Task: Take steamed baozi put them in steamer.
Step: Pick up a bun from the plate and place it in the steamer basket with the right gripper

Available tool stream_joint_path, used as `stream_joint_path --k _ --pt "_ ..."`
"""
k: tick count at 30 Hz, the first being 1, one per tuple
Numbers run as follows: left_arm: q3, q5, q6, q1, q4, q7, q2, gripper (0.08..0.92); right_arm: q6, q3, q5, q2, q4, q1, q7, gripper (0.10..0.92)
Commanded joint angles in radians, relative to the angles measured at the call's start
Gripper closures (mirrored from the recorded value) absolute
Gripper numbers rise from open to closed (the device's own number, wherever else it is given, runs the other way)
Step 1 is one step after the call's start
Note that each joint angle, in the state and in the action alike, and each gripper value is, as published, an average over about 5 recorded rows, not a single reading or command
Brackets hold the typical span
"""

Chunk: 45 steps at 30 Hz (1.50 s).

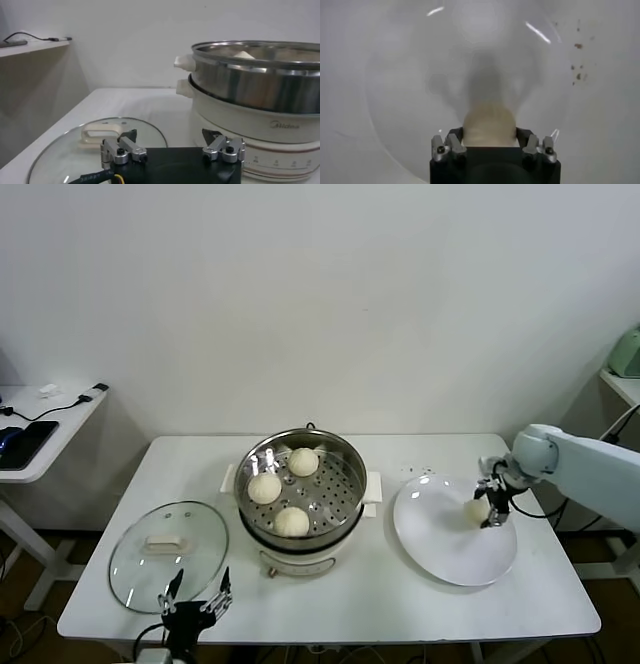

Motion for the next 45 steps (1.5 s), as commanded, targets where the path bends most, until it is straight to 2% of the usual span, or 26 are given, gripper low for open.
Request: stream_joint_path --k 1,7,14,21,33,45 --pt "0.003 0.0 0.005 -0.002 -0.009 0.003 0.003 0.177 -0.035 -0.362 0.345 0.021 0.268 0.509 -0.004 0.33" --pt "0.01 -0.001 0.016 -0.009 -0.025 0.006 0.006 0.177 -0.107 -0.42 0.617 0.154 0.427 0.763 0.047 0.33" --pt "0.013 -0.003 0.023 -0.016 -0.029 0.006 0.014 0.177 -0.175 -0.371 0.755 0.327 0.506 0.776 0.124 0.33" --pt "0.01 -0.014 0.021 -0.019 -0.027 0.006 0.017 0.177 -0.215 -0.327 0.729 0.47 0.449 0.571 0.199 0.33" --pt "0.011 -0.019 0.018 -0.025 -0.002 0.007 0.022 0.177 -0.191 -0.299 0.597 0.588 0.158 0.325 0.19 0.33" --pt "0.006 -0.032 0.026 -0.039 0.005 0.009 0.032 0.177 -0.172 -0.303 0.551 0.618 0.101 0.29 0.144 0.328"
